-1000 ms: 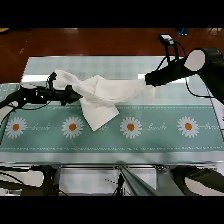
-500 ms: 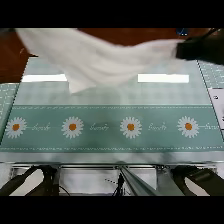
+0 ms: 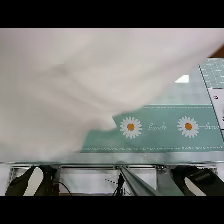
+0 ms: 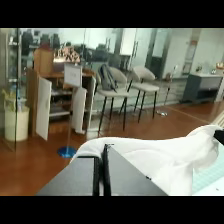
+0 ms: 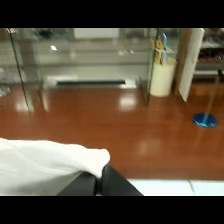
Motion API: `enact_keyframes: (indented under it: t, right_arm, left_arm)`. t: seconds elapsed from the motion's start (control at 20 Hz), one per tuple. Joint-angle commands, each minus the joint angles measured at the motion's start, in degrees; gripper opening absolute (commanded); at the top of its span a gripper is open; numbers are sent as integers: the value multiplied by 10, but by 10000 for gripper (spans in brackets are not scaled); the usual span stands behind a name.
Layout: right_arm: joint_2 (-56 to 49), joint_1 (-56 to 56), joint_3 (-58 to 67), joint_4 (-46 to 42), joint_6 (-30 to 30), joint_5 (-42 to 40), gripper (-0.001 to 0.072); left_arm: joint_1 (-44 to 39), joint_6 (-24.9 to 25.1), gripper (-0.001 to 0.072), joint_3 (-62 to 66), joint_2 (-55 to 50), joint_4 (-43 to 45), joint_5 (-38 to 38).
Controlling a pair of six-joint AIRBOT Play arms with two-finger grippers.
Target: Fold the shirts.
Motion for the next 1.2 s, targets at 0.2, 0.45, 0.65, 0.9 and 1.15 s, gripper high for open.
enact_keyframes:
  t: [0.2,0.45,0.65,0.9,1.15]
  right_arm:
    - [-2,0,18,-3,-73,217,24]
    - [-58,0,12,64,-119,345,24]
    - [-154,0,-37,118,-134,310,24]
    - [-297,0,-47,154,-138,243,24]
    - [-388,0,-47,154,-137,101,24]
  left_arm:
    - [4,-88,18,-14,5,21,-215]
    - [4,-100,18,-70,10,85,-303]
    - [4,-77,18,-254,36,134,-312]
    - [-23,-26,18,-521,40,135,-191]
    - [-85,122,19,-624,-9,135,43]
